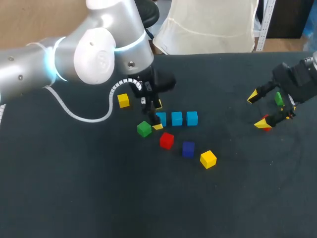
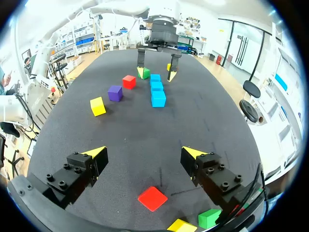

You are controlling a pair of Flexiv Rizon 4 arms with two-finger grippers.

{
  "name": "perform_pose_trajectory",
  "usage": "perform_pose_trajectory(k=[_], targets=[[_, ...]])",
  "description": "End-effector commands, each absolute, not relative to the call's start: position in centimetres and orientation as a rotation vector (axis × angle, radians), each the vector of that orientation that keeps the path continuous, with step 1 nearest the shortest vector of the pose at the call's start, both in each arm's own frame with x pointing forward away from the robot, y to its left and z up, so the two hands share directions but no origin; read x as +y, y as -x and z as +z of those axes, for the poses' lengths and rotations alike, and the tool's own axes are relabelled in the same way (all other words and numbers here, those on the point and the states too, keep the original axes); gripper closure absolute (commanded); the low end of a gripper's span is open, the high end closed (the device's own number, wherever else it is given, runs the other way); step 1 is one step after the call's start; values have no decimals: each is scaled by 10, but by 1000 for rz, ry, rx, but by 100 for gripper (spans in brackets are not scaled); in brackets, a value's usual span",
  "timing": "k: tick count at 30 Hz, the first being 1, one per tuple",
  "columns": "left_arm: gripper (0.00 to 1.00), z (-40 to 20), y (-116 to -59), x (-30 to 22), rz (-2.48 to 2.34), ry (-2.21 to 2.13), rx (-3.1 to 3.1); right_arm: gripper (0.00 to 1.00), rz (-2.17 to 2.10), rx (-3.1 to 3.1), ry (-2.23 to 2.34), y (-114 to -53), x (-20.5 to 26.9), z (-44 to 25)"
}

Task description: Place the blue cubes, place green cubes on the blue cubes, place the yellow cubes on the green cubes, then place the red cubes on the yellow cubes, and place purple cube on the red cubes.

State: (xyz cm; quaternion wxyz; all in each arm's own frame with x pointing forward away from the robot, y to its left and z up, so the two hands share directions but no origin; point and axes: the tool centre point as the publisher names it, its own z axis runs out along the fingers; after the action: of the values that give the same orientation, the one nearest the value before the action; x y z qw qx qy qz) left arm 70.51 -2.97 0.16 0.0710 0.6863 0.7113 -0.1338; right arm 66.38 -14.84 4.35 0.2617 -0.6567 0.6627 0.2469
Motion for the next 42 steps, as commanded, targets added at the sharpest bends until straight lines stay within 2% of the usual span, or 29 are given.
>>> perform_pose_trajectory(k=[1, 10, 23, 42], targets=[[0, 19, -695, -8, -411, -1995, 2097, 0, 670, 1791, 1777, -664, -149, 43], [0, 50, -690, 26, -438, -1881, 2072, 0, 670, 1791, 1777, -664, -149, 43], [0, 46, -684, 59, -562, -1743, 1965, 0, 670, 1791, 1777, -664, -149, 43], [0, 43, -685, 63, -631, -1775, 1931, 0, 670, 1791, 1777, -664, -149, 43]])
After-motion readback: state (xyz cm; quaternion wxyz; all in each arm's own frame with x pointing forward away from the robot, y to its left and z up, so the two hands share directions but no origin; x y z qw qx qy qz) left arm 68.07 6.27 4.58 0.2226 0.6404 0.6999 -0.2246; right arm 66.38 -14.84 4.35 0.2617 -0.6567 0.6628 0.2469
